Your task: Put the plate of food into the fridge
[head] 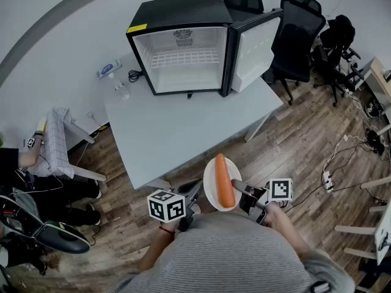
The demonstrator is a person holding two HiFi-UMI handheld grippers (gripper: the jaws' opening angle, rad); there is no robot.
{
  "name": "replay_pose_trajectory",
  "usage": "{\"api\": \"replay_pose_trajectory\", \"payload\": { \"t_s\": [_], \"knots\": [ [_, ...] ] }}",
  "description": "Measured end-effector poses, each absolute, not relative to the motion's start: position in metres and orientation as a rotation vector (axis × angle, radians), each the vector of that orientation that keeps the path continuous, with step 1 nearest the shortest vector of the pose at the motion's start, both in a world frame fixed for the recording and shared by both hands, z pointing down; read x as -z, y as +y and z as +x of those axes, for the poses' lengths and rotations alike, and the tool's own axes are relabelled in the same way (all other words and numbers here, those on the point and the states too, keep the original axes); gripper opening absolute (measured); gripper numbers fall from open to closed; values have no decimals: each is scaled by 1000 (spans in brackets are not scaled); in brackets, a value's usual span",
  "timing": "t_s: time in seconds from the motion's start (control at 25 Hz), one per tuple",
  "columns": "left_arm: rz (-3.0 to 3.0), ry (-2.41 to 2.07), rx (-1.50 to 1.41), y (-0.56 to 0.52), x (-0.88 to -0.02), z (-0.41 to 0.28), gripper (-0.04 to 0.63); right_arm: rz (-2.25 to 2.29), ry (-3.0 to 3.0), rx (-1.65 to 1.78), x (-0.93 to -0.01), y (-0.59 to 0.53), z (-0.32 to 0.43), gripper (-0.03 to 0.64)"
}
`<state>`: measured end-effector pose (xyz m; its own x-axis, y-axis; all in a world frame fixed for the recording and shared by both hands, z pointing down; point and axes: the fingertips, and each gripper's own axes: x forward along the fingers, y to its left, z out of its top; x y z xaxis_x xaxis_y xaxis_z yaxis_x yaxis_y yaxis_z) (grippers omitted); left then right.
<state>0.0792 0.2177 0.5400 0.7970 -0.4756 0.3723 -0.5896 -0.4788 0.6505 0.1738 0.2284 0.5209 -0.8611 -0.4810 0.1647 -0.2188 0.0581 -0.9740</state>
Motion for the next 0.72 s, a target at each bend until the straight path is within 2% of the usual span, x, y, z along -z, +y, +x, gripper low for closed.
{"api": "replay_pose_trajectory", "payload": {
  "t_s": [0.72],
  "knots": [
    [2146, -776, -188, 219, -543, 66, 11, -692, 2075, 1906, -516, 226, 161, 34]
  ]
}}
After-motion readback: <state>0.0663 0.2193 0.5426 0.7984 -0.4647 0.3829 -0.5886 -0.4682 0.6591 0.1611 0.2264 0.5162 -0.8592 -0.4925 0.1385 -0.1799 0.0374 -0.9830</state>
